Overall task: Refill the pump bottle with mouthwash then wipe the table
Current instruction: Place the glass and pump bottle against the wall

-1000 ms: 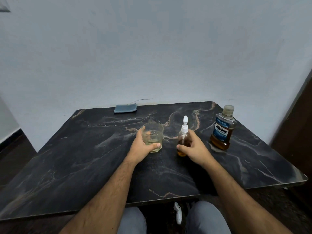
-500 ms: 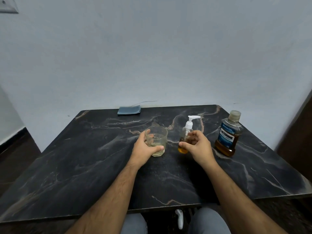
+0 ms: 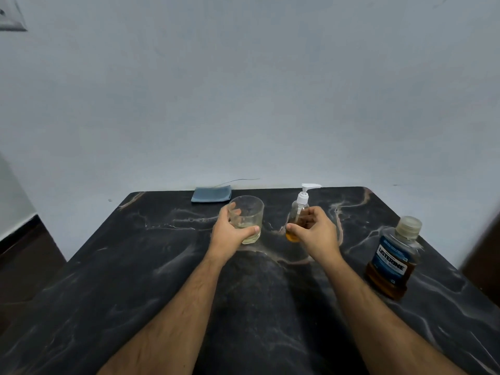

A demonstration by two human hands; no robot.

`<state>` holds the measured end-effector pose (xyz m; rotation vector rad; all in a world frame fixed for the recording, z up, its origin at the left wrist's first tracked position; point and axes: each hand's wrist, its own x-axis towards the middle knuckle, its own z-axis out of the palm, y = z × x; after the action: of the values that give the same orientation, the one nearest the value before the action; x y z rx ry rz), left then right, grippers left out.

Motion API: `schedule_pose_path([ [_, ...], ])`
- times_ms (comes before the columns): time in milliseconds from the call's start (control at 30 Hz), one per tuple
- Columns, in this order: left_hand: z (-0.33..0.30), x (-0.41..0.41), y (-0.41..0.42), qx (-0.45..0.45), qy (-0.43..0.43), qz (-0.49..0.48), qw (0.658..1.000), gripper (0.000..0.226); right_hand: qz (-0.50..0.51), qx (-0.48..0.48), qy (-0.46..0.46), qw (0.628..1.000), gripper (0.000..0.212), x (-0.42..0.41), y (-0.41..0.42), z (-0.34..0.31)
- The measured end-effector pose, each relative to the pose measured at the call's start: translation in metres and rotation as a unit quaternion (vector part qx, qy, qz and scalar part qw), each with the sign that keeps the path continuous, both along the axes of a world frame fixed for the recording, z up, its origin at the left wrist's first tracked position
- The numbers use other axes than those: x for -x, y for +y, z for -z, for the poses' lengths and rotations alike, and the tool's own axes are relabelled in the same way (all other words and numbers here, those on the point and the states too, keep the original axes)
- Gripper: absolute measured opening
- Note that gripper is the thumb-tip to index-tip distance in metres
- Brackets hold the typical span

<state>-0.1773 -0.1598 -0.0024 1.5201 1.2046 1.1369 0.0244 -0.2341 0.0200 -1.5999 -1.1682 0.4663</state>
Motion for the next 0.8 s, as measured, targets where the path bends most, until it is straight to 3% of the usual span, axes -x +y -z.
schedule_pose_path([
  [267,-0.007,-0.026,0.092,-0.003,-0.008,-0.031,0.999,0.092,0.010,0.016,0.006,1.000,0.044,-0.019,0.095,-0.001],
  [800,0.038,-0.068,0.236,0.000,0.017,-0.050,0.999,0.099,0.027,0.042,-0.021,0.999,0.050,-0.040,0.256,0.033],
])
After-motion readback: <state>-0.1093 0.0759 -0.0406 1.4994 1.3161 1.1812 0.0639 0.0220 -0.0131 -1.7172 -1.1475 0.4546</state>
